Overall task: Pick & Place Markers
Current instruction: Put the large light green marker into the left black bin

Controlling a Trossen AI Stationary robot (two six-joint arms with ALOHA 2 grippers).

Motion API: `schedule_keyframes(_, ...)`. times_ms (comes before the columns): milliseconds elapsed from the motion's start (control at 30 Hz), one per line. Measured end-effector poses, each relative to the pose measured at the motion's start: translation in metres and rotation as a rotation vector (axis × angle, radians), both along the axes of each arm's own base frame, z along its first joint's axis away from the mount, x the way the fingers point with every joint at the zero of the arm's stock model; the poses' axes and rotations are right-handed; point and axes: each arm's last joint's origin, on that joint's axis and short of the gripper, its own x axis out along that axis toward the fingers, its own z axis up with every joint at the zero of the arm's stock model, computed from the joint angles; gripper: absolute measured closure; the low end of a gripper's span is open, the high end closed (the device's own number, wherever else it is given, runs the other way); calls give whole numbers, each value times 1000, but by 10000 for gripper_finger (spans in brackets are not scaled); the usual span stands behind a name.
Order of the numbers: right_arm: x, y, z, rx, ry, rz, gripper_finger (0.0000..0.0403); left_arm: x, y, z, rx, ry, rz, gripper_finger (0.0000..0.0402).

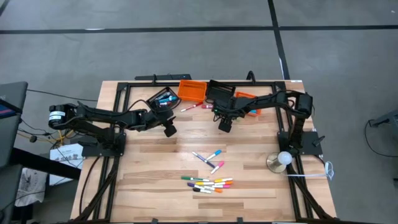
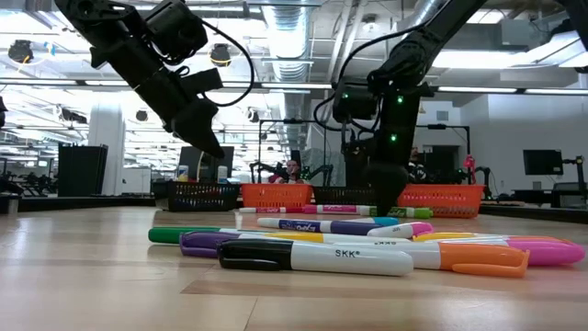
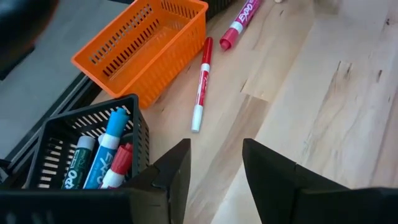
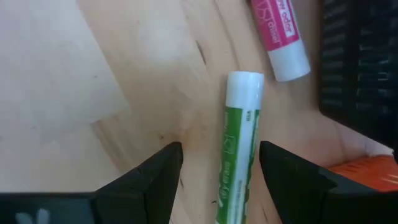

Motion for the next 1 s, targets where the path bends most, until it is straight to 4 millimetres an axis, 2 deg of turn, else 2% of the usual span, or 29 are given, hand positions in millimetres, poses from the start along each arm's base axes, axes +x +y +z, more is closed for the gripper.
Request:
schedule_keyframes(300,7,23,6,90,-47,105,237,0,0,0,1,-6,0,256)
schedule_keyframes(700,18,40,12,132,-60,192,359,5,-3,2,-91,-57,-111,257)
schedule_keyframes(1000,38,50,34,112,-135,293,355,7,-9,4,-98,-75,-179,257)
